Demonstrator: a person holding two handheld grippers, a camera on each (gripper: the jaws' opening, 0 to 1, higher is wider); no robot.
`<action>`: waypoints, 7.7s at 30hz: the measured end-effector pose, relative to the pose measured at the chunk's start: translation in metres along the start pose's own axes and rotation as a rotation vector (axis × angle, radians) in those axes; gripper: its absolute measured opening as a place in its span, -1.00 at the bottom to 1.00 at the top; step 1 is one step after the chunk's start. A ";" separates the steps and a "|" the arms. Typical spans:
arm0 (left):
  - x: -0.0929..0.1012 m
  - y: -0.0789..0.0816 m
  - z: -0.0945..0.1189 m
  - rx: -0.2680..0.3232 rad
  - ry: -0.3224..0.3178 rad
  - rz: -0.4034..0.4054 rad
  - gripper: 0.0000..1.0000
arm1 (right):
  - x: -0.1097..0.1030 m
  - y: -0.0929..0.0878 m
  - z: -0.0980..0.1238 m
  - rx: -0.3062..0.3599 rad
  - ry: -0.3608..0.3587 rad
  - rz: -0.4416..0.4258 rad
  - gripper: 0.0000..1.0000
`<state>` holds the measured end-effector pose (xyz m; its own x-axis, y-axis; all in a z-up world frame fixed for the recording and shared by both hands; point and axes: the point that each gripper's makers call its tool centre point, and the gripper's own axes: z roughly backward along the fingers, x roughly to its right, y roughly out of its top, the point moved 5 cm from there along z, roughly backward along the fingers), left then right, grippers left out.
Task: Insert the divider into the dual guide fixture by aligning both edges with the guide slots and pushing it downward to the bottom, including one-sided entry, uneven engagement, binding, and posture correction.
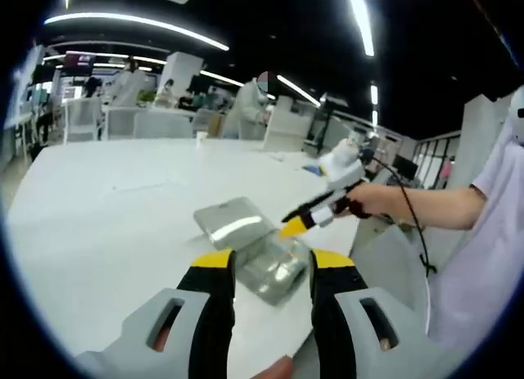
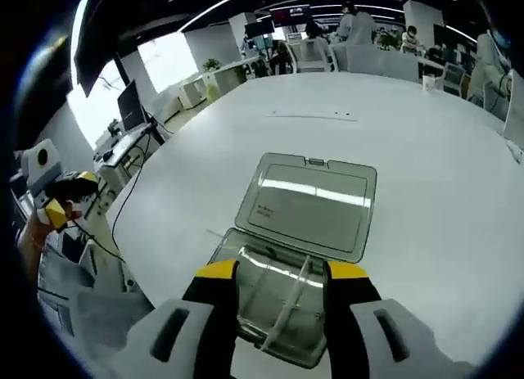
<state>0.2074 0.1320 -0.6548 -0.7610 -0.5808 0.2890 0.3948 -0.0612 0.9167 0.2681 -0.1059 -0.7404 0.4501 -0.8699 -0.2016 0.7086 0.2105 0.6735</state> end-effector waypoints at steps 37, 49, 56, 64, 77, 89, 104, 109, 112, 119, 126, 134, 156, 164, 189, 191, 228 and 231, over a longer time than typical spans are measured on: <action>0.031 -0.002 -0.021 -0.038 0.096 0.009 -0.20 | -0.004 0.008 0.088 0.200 0.216 0.460 0.21; 0.028 -0.011 -0.022 -0.093 0.157 0.014 -0.07 | -0.005 -0.012 0.104 0.208 0.274 0.521 0.22; 0.027 -0.019 -0.030 -0.139 0.166 0.018 -0.04 | -0.002 -0.026 0.109 0.219 0.304 0.508 0.23; 0.021 -0.033 -0.036 -0.226 0.177 0.013 -0.03 | 0.007 -0.041 0.115 0.231 0.301 0.480 0.22; 0.021 -0.043 -0.041 -0.282 0.182 0.027 -0.03 | 0.012 -0.056 0.129 0.289 0.282 0.412 0.20; 0.017 -0.050 -0.060 -0.385 0.244 0.035 -0.05 | 0.009 -0.083 0.136 0.306 0.279 0.366 0.16; -0.008 -0.077 -0.069 -0.598 0.355 0.165 -0.07 | -0.002 -0.078 0.147 0.313 0.299 0.413 0.14; -0.015 -0.081 -0.074 -0.628 0.377 0.222 -0.10 | -0.009 -0.077 0.147 0.293 0.307 0.460 0.14; -0.019 -0.083 -0.077 -0.631 0.386 0.253 -0.10 | -0.014 -0.076 0.148 0.287 0.318 0.477 0.14; -0.030 -0.091 -0.087 -0.668 0.416 0.308 -0.11 | -0.019 -0.078 0.149 0.268 0.331 0.504 0.15; -0.034 -0.094 -0.097 -0.689 0.437 0.353 -0.12 | -0.018 -0.076 0.152 0.272 0.327 0.506 0.15; -0.035 -0.095 -0.101 -0.691 0.446 0.368 -0.13 | -0.016 -0.075 0.155 0.287 0.320 0.485 0.14; -0.053 -0.106 -0.109 -0.740 0.545 0.550 -0.17 | -0.011 -0.072 0.163 0.323 0.304 0.471 0.13; -0.055 -0.112 -0.111 -0.766 0.563 0.600 -0.17 | -0.008 -0.072 0.163 0.327 0.297 0.462 0.13; -0.066 -0.122 -0.117 -0.852 0.676 0.630 -0.21 | -0.005 -0.069 0.164 0.351 0.294 0.437 0.13; -0.065 -0.121 -0.117 -0.858 0.681 0.629 -0.20 | -0.006 -0.070 0.164 0.348 0.295 0.436 0.13; -0.063 -0.127 -0.123 -0.976 0.841 0.568 -0.23 | 0.003 -0.074 0.162 0.347 0.280 0.409 0.10; -0.063 -0.127 -0.124 -0.980 0.857 0.576 -0.24 | 0.003 -0.074 0.162 0.351 0.280 0.407 0.09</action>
<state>0.2687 0.0754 -0.8235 0.0282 -0.9992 -0.0281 0.9972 0.0262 0.0698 0.1291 -0.1962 -0.6753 0.8071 -0.5898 -0.0261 0.2493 0.3004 0.9206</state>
